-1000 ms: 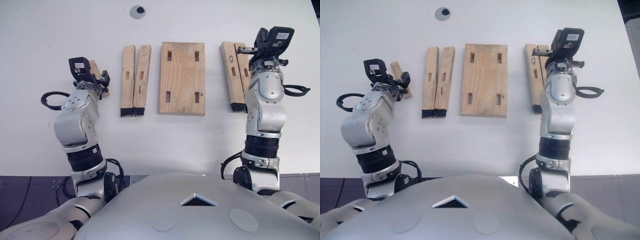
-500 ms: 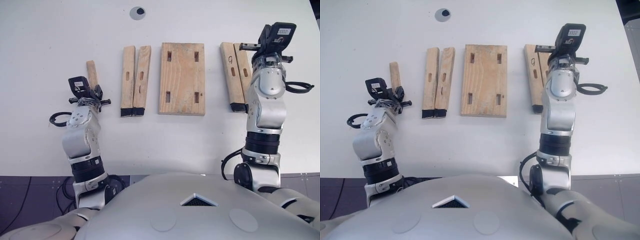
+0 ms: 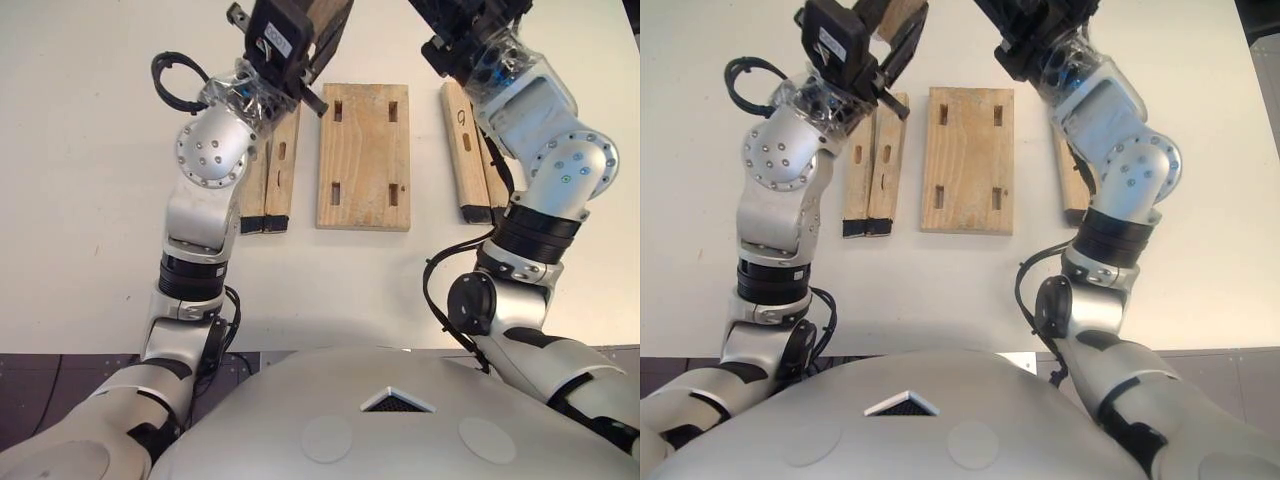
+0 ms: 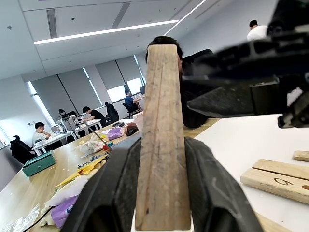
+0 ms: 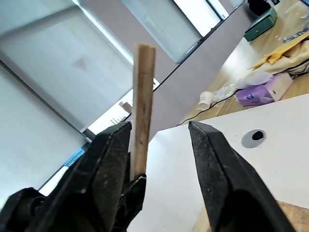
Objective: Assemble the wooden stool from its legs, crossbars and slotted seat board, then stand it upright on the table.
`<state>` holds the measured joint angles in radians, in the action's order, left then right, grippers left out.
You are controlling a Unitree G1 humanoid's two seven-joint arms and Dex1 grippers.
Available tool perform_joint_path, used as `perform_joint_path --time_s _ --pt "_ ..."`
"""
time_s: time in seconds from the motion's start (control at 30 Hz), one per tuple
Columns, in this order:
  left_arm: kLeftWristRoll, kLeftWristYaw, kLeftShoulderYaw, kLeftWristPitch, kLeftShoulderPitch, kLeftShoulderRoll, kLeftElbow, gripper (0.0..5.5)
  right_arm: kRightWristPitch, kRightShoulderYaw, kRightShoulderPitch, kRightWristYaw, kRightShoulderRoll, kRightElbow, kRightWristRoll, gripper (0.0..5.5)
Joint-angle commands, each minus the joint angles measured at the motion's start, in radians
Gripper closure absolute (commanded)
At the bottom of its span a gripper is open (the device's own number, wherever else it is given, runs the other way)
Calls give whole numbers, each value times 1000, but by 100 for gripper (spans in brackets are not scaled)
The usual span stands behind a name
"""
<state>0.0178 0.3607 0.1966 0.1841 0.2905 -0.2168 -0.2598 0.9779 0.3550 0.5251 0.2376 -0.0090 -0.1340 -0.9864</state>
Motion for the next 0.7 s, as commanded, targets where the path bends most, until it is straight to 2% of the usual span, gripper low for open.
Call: perform_joint_path --time_s 0.03,0.13,0.33,0.5,0.7 --pt "-19 4 38 -25 -40 8 -10 426 42 31 6 -75 10 10 -101 277" --pt "-21 4 51 -36 -62 11 -15 426 59 45 21 -123 2 47 -158 273" --pt "-31 -4 59 -44 -82 20 -17 426 58 68 51 -192 -34 129 -209 382" --pt "-47 -13 69 -46 -93 27 -13 426 56 45 51 -187 -52 127 -203 479" --pt "-57 -22 64 -36 -85 27 5 426 -2 -20 26 -163 -80 73 -118 497"
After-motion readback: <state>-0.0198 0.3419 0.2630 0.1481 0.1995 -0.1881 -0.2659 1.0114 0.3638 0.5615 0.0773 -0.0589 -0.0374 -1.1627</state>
